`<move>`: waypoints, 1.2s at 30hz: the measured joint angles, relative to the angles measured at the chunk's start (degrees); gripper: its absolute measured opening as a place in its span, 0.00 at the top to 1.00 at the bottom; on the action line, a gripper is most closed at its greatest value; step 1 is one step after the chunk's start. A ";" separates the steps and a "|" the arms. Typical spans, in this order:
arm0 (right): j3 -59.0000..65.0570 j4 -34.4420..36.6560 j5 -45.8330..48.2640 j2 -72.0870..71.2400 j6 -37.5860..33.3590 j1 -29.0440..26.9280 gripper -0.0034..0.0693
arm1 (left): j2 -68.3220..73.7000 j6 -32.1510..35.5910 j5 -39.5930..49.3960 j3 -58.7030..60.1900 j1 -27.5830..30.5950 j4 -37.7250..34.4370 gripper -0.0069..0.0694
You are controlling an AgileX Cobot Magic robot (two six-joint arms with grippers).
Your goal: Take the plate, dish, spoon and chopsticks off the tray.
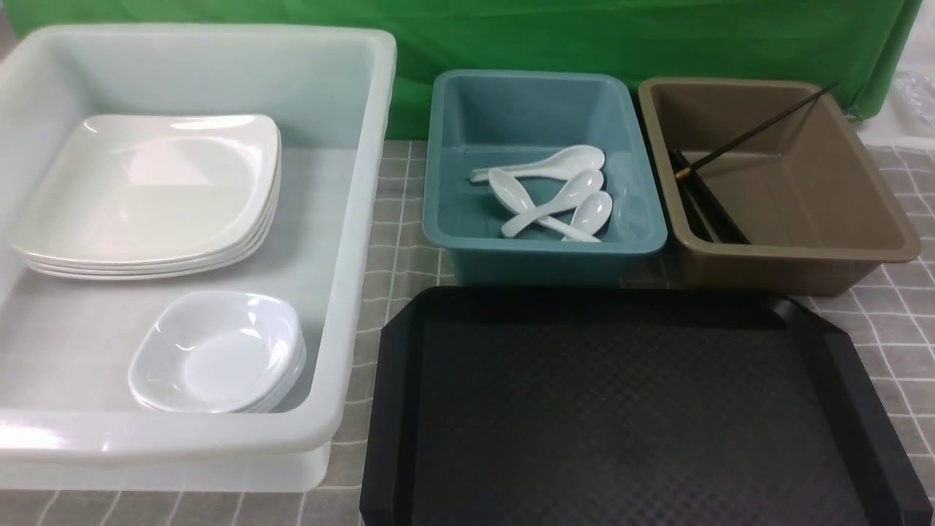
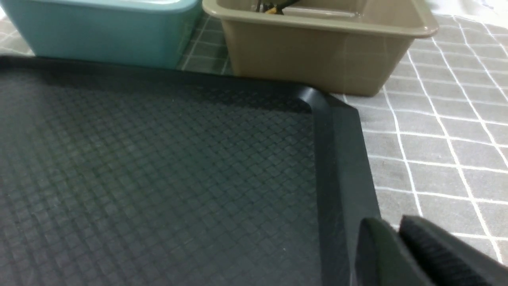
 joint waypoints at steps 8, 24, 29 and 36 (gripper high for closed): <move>0.01 0.00 -0.05 0.00 0.00 0.00 0.77 | -0.21 -0.71 1.06 -0.01 0.34 0.68 0.90; 0.01 0.00 -0.05 0.00 0.00 0.00 0.74 | -0.21 -0.71 1.06 -0.01 0.34 0.95 0.90; 0.01 0.00 -0.05 0.00 0.00 0.00 0.73 | -0.21 -0.82 1.06 -0.01 0.34 0.95 0.90; 0.01 0.00 -0.05 0.00 0.00 0.00 0.70 | -0.21 -0.86 1.06 -0.01 0.34 0.95 0.90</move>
